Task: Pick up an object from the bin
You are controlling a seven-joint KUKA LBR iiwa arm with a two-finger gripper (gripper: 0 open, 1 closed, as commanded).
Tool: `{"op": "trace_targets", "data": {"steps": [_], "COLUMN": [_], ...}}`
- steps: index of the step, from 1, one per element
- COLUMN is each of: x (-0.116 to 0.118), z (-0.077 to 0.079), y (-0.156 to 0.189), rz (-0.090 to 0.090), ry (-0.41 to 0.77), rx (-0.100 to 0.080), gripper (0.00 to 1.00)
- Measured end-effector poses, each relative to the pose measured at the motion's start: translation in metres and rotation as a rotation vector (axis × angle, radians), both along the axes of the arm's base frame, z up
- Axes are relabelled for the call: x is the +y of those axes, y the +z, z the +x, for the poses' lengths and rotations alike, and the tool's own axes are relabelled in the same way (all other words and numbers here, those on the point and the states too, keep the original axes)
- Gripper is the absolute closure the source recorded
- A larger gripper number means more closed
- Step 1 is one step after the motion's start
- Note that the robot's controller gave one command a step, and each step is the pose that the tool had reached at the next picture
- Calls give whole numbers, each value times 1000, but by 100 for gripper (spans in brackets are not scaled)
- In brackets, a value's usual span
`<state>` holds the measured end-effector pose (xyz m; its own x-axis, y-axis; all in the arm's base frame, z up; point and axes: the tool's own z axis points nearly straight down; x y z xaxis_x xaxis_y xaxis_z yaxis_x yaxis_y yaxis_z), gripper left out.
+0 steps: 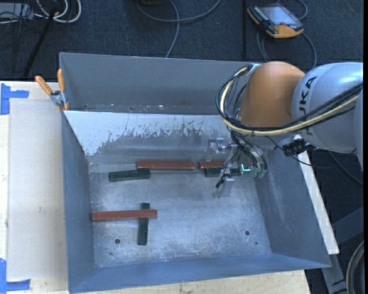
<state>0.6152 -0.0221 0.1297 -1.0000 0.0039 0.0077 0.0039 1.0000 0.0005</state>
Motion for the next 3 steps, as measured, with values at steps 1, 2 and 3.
{"op": "trace_targets", "data": {"steps": [1,2,3], "x": [14,97,185], "z": [1,-13,-19], "y": [-36,-49,-22], "rz": [1,4,4], "ry": [-33,-15,58], "rx": [-3,-5,-11], "gripper": [0,0,0]}}
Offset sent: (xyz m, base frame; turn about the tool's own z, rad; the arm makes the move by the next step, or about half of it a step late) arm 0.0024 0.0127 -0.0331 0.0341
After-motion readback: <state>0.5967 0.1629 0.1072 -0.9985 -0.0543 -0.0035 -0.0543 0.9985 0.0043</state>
